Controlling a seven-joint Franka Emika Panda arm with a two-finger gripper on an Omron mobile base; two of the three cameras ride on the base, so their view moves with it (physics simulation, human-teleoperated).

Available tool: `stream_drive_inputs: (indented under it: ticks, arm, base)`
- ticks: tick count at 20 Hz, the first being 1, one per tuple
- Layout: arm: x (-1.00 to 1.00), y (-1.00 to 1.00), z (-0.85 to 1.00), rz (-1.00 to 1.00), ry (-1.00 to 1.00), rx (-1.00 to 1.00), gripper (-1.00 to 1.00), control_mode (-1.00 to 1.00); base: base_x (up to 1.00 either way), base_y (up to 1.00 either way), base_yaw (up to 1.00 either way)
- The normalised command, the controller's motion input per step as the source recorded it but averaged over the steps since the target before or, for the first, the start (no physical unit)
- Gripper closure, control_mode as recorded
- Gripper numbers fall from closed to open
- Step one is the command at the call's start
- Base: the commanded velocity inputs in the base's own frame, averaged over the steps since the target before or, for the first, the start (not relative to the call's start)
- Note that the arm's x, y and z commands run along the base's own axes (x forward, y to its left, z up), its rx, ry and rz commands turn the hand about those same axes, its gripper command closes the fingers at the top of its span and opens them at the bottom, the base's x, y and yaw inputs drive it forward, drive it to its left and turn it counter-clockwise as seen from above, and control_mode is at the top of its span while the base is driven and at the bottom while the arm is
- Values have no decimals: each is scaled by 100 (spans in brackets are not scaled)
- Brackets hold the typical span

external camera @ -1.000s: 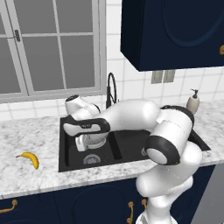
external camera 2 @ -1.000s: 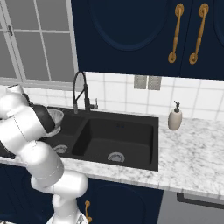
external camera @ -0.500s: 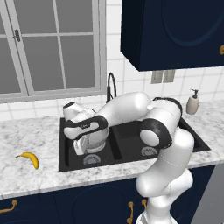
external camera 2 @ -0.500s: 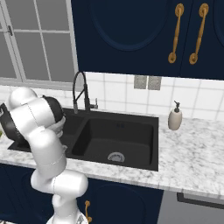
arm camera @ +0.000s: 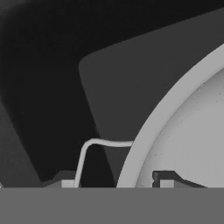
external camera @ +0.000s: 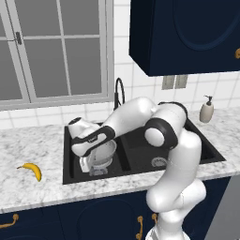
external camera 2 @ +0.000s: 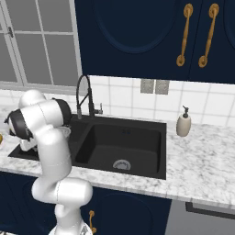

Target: Put the colander in the sink, put the banana in the colander, and turn on the sink faucet and pour water over the colander.

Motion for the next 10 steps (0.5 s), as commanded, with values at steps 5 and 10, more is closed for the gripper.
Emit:
stream_drive_inputs:
  ticks: [5, 10]
  arm:
    - [26, 0, -29, 0, 0, 0, 100, -100]
    - [19, 0, -45, 0, -1, 0, 100, -100]
  base:
    - [0, 0, 0]
    - [0, 0, 0]
